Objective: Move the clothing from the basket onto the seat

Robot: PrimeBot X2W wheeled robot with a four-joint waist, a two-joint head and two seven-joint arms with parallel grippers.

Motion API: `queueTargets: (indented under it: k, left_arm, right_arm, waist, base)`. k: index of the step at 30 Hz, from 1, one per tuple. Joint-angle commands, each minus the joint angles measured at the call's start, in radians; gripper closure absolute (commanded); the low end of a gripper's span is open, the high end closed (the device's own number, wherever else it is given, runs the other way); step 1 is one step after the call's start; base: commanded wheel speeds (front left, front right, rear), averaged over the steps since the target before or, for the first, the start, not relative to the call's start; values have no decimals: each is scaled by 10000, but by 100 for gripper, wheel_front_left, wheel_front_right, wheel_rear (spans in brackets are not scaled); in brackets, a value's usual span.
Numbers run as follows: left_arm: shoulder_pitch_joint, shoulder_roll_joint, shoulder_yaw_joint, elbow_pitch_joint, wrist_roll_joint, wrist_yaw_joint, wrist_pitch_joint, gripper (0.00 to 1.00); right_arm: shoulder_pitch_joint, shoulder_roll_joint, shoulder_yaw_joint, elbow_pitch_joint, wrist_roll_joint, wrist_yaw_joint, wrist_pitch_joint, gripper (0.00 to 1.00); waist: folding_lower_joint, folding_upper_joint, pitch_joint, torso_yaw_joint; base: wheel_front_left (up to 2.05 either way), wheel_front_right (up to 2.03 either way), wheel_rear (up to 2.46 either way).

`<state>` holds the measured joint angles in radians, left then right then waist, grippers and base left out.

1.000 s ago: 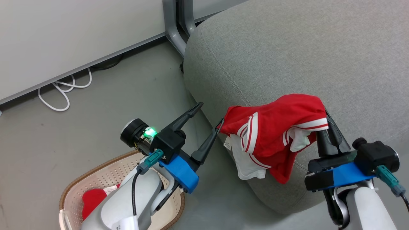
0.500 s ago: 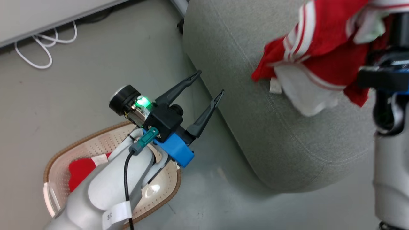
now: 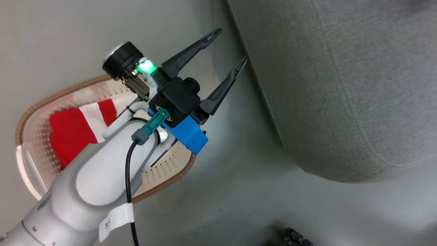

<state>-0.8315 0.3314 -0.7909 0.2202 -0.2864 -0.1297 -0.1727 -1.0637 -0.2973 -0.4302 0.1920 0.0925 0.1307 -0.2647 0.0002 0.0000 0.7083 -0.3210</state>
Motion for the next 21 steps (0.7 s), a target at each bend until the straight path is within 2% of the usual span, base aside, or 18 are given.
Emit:
queueTargets:
  k: [1, 4, 11, 18, 19, 20, 21]
  left_arm:
    - [-265, 52, -22, -142, 73, -7, 50, 0]
    - [-369, 110, -53, -250, 90, -7, 91, 0]
    - [-372, 137, -135, -230, 40, -6, 22, 0]
    - [-382, 149, -146, -112, -41, 54, -65, 0]
    - [-370, 147, -149, -89, -57, 67, -72, 0]
    - [-353, 141, -157, -67, -60, 92, -110, 0]
    - [-353, 141, -157, -67, -60, 92, -110, 0]
  right_arm:
    - [-63, -145, -87, 528, -9, 1, 1, 100]
    - [277, -171, -3, 1398, -233, 1, 1, 100]
    - [960, 263, -365, 3575, -314, 1, 1, 100]
    - [1504, 569, -559, 4585, -171, 1, 1, 100]
    - [1526, 601, -545, 4634, -158, 1, 1, 85]
    - [1568, 623, -539, 4646, -167, 1, 3, 56]
    - [1568, 623, -539, 4646, -167, 1, 3, 56]
  waist:
    - [-2, 0, 633, 169]
    - [-2, 0, 824, 219]
    - [-2, 0, 937, 406]
    - [-2, 0, 807, 512]
    - [-2, 0, 770, 509]
    - [-2, 0, 720, 504]
    - [-2, 0, 720, 504]
  base:
    - [0, 0, 0]
    - [0, 0, 0]
    - [0, 0, 0]
    - [0, 0, 0]
    - [0, 0, 0]
    - [0, 0, 0]
    - [0, 0, 0]
